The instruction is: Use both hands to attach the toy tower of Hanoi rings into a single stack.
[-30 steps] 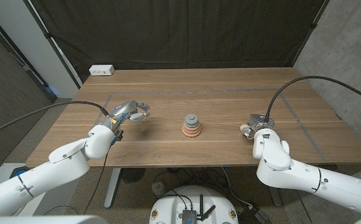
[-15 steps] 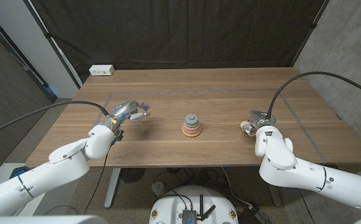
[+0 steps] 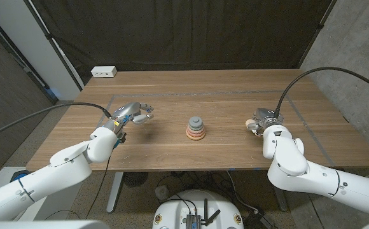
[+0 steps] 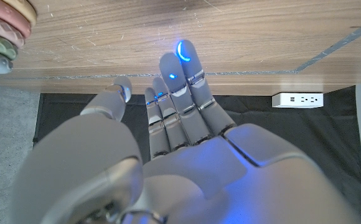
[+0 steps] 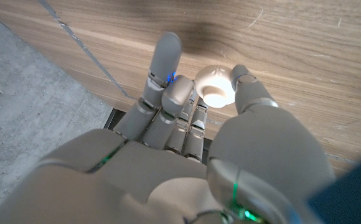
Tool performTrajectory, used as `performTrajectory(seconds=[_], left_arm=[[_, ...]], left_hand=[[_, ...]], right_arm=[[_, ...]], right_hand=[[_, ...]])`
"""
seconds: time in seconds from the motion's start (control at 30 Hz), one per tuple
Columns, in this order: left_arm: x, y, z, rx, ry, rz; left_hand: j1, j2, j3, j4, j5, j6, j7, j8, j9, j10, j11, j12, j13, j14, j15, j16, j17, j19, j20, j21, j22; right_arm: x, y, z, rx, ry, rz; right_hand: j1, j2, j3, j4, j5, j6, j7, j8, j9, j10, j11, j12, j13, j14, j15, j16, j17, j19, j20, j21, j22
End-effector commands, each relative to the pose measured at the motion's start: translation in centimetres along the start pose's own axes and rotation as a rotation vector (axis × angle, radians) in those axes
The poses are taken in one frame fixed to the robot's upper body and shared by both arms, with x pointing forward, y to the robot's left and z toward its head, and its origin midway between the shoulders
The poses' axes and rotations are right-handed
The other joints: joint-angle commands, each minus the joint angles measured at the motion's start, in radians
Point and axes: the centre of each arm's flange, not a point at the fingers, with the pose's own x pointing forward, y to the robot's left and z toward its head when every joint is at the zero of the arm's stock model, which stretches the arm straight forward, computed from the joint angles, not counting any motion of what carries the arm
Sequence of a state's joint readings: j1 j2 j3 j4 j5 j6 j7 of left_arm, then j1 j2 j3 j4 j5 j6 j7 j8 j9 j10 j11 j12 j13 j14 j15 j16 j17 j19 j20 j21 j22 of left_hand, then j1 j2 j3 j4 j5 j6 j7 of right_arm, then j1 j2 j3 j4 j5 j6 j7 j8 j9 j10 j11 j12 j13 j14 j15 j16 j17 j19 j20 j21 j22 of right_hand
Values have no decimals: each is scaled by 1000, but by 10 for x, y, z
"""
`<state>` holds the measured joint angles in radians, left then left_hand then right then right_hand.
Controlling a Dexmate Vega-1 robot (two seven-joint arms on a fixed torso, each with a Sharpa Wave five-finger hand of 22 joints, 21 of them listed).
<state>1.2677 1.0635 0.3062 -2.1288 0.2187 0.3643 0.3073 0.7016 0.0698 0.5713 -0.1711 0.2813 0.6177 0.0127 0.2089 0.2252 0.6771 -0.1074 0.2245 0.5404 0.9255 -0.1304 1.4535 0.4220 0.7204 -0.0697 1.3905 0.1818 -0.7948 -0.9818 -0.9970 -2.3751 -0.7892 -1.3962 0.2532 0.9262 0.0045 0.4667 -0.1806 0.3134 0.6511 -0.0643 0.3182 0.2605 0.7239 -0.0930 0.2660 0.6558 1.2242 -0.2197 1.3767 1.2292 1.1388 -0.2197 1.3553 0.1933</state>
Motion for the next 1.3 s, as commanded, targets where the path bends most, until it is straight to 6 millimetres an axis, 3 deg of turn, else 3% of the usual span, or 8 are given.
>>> performTrajectory(seconds=[0.03, 0.67, 1.3], left_arm=[[0, 0, 1, 3, -2, -4], [2, -2, 4, 4, -12, -11], [-3, -1, 6, 11, 0, 24]], left_hand=[[-8, 0, 8, -3, 3, 9, 4, -4, 3, 12, 0, -3, 4, 4, -88, 0, 0, 8, -83, 2, 3], [-8, -3, 14, -4, 3, 20, 4, -1, 4, 19, -2, -3, 5, 3, -88, 2, -1, 7, -84, 4, 3], [-7, -5, 19, -5, 2, 15, 1, -4, 6, 15, -3, -7, 6, 3, -88, 3, -4, 5, -85, 6, 3]], right_arm=[[-17, -24, 9, -22, -22, -30], [-29, -30, 17, -26, -101, -46], [-30, -39, 45, -59, -289, -74]], right_hand=[[43, 37, 23, 17, 8, 14, -7, 0, 4, 58, -46, -3, 3, 9, 1, 12, 3, 7, -3, 7, 3], [42, 41, 32, 18, 11, 17, -3, -3, 4, 68, -41, -8, 10, 12, 1, 32, 3, 15, -3, 14, 7], [41, 44, 40, 18, 13, 16, 1, -7, 5, 66, -35, -20, 13, 13, 2, 50, 2, 21, -3, 21, 12]])
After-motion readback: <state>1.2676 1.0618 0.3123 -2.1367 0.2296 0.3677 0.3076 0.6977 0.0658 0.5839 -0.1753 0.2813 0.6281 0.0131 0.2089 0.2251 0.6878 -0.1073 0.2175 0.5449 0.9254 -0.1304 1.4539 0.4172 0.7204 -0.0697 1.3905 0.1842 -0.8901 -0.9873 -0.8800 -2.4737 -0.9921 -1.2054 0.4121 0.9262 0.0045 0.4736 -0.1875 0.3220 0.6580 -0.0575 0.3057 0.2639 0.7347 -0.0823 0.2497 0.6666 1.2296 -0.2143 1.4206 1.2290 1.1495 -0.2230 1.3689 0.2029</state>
